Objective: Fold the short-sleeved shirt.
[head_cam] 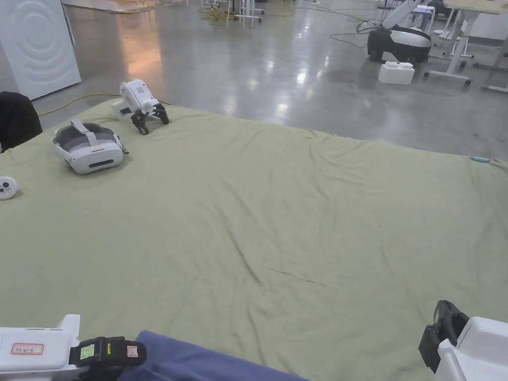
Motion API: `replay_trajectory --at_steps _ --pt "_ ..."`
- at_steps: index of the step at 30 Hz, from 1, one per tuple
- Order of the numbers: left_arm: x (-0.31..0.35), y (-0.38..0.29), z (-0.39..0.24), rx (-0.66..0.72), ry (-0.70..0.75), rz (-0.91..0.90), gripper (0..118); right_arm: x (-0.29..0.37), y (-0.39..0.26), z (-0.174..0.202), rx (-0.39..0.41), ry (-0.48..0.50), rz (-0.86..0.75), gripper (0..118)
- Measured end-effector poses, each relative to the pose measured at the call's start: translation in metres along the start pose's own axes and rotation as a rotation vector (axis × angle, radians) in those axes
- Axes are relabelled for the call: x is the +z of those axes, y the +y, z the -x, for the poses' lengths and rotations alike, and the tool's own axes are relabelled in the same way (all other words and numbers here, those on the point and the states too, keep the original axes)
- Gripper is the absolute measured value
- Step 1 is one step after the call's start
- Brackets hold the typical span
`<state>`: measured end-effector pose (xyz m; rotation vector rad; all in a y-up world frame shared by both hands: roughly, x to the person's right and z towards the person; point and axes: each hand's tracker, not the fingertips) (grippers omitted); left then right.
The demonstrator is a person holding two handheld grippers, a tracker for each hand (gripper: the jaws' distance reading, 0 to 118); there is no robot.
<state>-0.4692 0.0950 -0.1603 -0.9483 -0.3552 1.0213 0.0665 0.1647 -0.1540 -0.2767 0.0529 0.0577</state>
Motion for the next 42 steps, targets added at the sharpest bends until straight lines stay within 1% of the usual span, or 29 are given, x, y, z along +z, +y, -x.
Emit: replay_trajectory --at_steps 3,5,6,8,9,10,12,13,14,16,19,20,22,25,27,31,33,36,38,42 --pt "-0.008 -0.002 -0.005 0.034 -0.041 -0.009 72 0.001 -0.001 -0.003 0.005 -0.016 0.009 0" --pt "-0.014 -0.007 -0.009 0.035 -0.073 0.003 67 0.001 -0.003 -0.007 0.001 -0.022 0.019 0" --pt "-0.019 -0.009 -0.012 0.029 -0.076 0.014 59 0.001 -0.003 -0.008 -0.003 -0.025 0.024 0" --pt "-0.031 -0.016 -0.015 -0.019 -0.035 0.06 27 0.0 -0.005 -0.01 -0.011 -0.03 0.037 0" --pt "-0.036 -0.018 -0.015 -0.031 -0.01 0.067 17 0.0 -0.006 -0.011 -0.014 -0.031 0.039 0" --pt "-0.042 -0.019 -0.013 -0.023 0.027 0.078 14 0.0 -0.006 -0.011 -0.013 -0.032 0.041 0" --pt "-0.033 -0.014 -0.011 -0.006 -0.012 0.049 10 0.0 -0.007 -0.011 -0.008 -0.033 0.046 0" --pt "-0.031 -0.015 -0.016 -0.014 -0.004 0.045 8 0.0 -0.008 -0.012 -0.008 -0.031 0.047 0" --pt "-0.033 -0.019 -0.023 -0.06 0.031 0.037 8 0.0 -0.008 -0.012 -0.008 -0.028 0.048 0" --pt "-0.03 -0.023 -0.034 -0.109 0.049 0.033 6 -0.001 -0.008 -0.011 -0.004 -0.029 0.048 0" --pt "-0.018 -0.019 -0.05 -0.122 0.052 0.02 6 -0.001 -0.008 -0.011 -0.003 -0.03 0.04 0" --pt "-0.013 -0.019 -0.058 -0.153 0.061 0.009 6 -0.001 -0.008 -0.011 -0.001 -0.034 0.037 0" --pt "-0.002 -0.017 -0.073 -0.194 0.087 -0.023 6 -0.002 -0.007 -0.011 0.0 -0.035 0.025 0" --pt "0.02 -0.007 -0.089 -0.214 0.133 -0.071 6 -0.002 -0.006 -0.012 0.006 -0.035 0.016 0" --pt "0.03 -0.002 -0.094 -0.249 0.213 -0.093 6 -0.002 -0.005 -0.012 0.009 -0.034 0.012 0" --pt "0.039 0.001 -0.101 -0.272 0.375 -0.125 6 -0.003 -0.004 -0.012 0.013 -0.027 0.007 0" --pt "0.032 -0.006 -0.106 -0.298 0.43 -0.091 6 -0.004 -0.006 -0.012 0.012 -0.024 0.011 0" --pt "0.024 -0.016 -0.119 -0.289 0.401 -0.083 6 -0.007 -0.008 -0.013 0.002 -0.023 0.018 0" --pt "0.02 -0.024 -0.133 -0.265 0.34 -0.067 6 -0.007 -0.009 -0.013 -0.007 -0.021 0.024 0" --pt "0.01 -0.044 -0.166 -0.272 0.197 -0.049 6 -0.006 -0.011 -0.013 -0.01 -0.022 0.028 0"
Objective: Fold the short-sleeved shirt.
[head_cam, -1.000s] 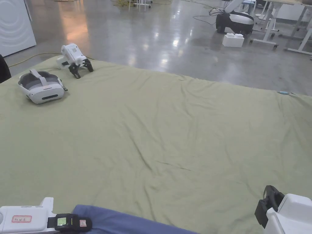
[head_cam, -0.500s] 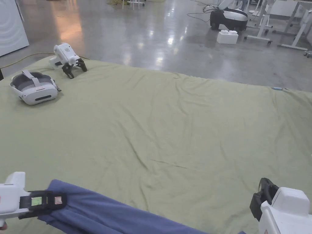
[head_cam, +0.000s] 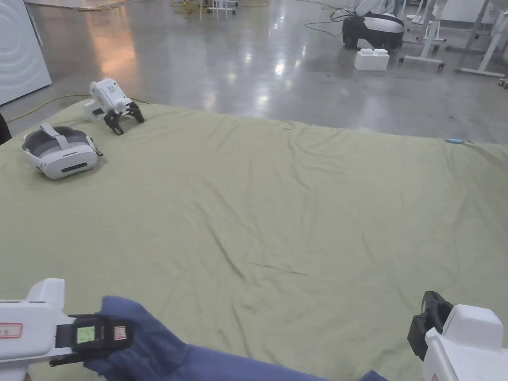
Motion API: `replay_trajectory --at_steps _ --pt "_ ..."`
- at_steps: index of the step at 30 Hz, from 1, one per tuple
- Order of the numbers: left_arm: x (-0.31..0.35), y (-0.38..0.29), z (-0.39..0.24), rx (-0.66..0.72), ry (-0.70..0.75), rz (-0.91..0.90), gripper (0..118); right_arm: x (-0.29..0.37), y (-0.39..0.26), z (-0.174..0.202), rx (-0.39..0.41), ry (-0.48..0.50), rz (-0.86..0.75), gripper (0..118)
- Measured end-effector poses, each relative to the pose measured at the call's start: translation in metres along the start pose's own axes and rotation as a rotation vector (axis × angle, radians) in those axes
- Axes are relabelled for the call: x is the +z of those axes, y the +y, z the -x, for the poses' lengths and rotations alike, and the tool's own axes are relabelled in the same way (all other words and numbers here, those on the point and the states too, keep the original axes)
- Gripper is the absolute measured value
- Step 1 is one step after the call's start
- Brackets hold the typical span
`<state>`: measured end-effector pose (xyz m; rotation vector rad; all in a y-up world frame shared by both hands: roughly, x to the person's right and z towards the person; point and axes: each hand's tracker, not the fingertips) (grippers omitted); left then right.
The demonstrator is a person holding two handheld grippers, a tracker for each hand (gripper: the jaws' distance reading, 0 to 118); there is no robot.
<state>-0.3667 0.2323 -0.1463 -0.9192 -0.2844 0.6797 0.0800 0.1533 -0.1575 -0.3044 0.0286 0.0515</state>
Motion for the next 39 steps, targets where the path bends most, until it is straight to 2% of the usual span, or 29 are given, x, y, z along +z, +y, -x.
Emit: replay_trajectory --at_steps 2,5,8,19,25,26,27,28,29,37,38,39 --pt "-0.01 -0.004 -0.02 0.023 -0.049 0.009 6 0.0 -0.001 -0.001 0.0 0.0 0.004 0" --pt "-0.041 -0.019 -0.051 -0.049 -0.022 0.024 6 0.001 -0.003 -0.002 -0.003 -0.001 0.011 0" --pt "-0.079 -0.029 -0.066 -0.035 -0.045 0.073 6 0.003 -0.004 -0.004 -0.003 -0.005 0.018 0" --pt "-0.232 -0.099 -0.086 -0.13 0.206 0.29 6 0.008 -0.013 -0.02 -0.006 -0.037 0.042 0" --pt "-0.24 -0.107 -0.091 -0.145 0.231 0.268 10 0.008 -0.018 -0.025 -0.017 -0.05 0.057 0" --pt "-0.237 -0.102 -0.09 -0.112 0.219 0.258 15 0.008 -0.019 -0.025 -0.017 -0.05 0.059 0" --pt "-0.235 -0.1 -0.089 -0.096 0.199 0.256 23 0.007 -0.019 -0.024 -0.017 -0.049 0.061 0" --pt "-0.231 -0.098 -0.089 -0.091 0.183 0.255 37 0.007 -0.019 -0.024 -0.018 -0.047 0.063 0" --pt "-0.221 -0.095 -0.094 -0.083 0.135 0.248 42 0.008 -0.02 -0.024 -0.019 -0.046 0.064 0" --pt "-0.168 -0.074 -0.102 -0.066 0.035 0.17 43 0.011 -0.018 -0.023 -0.021 -0.039 0.063 0" --pt "-0.168 -0.075 -0.101 -0.093 0.059 0.145 39 0.011 -0.018 -0.024 -0.023 -0.039 0.062 0" --pt "-0.172 -0.076 -0.098 -0.11 0.091 0.128 30 0.012 -0.018 -0.024 -0.025 -0.039 0.062 0"
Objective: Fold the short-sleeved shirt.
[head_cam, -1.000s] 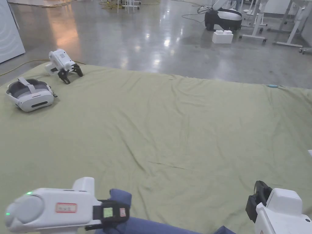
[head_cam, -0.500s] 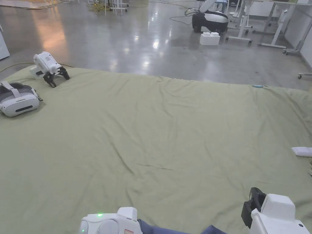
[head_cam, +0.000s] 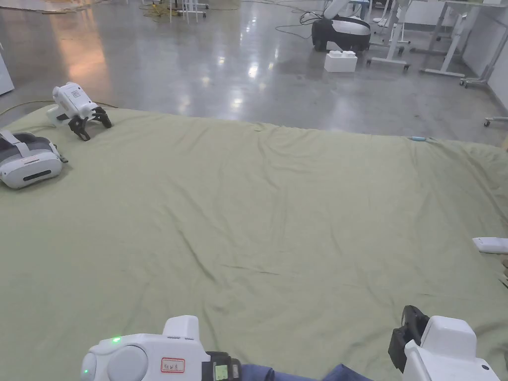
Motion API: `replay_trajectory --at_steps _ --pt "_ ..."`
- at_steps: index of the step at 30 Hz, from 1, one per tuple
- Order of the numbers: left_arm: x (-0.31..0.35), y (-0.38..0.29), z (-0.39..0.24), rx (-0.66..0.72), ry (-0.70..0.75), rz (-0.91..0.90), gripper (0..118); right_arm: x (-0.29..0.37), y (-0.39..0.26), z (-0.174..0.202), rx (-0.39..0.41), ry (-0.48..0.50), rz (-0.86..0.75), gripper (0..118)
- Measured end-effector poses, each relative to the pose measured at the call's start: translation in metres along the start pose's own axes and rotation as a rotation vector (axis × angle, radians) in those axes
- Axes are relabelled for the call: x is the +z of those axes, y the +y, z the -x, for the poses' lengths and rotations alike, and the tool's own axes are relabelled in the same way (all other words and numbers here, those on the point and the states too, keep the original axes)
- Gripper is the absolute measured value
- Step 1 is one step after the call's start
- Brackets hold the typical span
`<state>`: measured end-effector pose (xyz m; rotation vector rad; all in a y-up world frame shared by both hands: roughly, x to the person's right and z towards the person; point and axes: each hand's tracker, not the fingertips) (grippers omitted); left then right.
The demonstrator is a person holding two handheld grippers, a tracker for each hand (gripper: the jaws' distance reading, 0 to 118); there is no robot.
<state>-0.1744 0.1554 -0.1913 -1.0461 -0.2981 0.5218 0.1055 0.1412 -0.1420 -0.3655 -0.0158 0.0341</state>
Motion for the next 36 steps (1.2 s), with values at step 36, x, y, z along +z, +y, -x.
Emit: replay_trajectory --at_steps 36 --pt "0.053 0.011 0.086 -0.049 -0.092 -0.05 19 -0.005 -0.005 0.013 0.037 0.037 0.053 0"
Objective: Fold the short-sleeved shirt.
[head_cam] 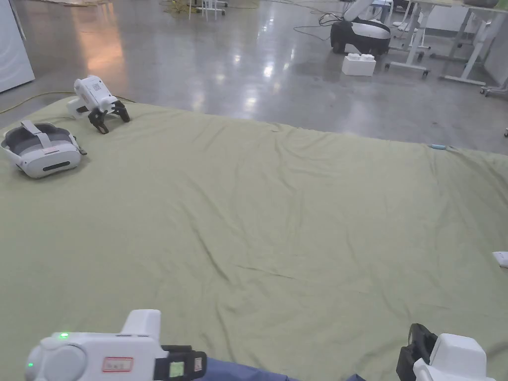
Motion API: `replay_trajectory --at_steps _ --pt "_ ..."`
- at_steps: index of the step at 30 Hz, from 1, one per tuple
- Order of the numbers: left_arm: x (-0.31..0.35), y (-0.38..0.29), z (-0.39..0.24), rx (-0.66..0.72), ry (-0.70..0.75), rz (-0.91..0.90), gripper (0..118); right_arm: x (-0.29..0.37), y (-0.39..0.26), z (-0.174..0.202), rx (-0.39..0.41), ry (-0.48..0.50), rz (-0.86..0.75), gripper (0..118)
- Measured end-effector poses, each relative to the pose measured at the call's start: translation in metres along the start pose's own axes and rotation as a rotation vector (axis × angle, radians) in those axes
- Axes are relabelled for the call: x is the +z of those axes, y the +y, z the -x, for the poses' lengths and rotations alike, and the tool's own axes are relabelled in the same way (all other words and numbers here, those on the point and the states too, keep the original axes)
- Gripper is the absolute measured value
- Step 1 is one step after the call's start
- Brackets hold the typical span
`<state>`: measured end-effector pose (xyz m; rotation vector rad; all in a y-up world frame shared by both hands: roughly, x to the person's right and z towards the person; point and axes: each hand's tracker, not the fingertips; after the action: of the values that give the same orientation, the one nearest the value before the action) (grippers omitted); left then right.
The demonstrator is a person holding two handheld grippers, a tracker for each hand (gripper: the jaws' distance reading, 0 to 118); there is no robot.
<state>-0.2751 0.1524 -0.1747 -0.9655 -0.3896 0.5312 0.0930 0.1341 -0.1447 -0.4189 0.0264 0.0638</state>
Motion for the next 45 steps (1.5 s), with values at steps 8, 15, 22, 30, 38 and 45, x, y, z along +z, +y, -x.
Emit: replay_trajectory --at_steps 8,15,22,30,38,45 --pt "0.008 0.004 0.105 0.207 -0.141 0.097 53 -0.001 0.001 0.003 -0.001 0.01 0.003 0" --pt "-0.005 -0.012 0.142 0.413 -0.412 0.064 51 0.002 0.005 0.001 -0.049 0.018 0.018 0" --pt "-0.023 -0.021 0.104 0.244 -0.298 0.058 18 0.003 0.005 -0.002 -0.04 0.013 0.028 0" --pt "0.02 -0.006 0.048 0.085 -0.19 -0.02 10 0.002 0.004 -0.003 -0.038 0.016 0.036 0" --pt "0.095 0.023 0.012 -0.012 0.163 -0.144 10 -0.004 0.005 -0.002 -0.045 0.036 0.038 0" --pt "0.082 0.013 -0.039 -0.163 0.381 -0.135 10 -0.009 0.001 0.006 -0.054 0.068 0.042 0"
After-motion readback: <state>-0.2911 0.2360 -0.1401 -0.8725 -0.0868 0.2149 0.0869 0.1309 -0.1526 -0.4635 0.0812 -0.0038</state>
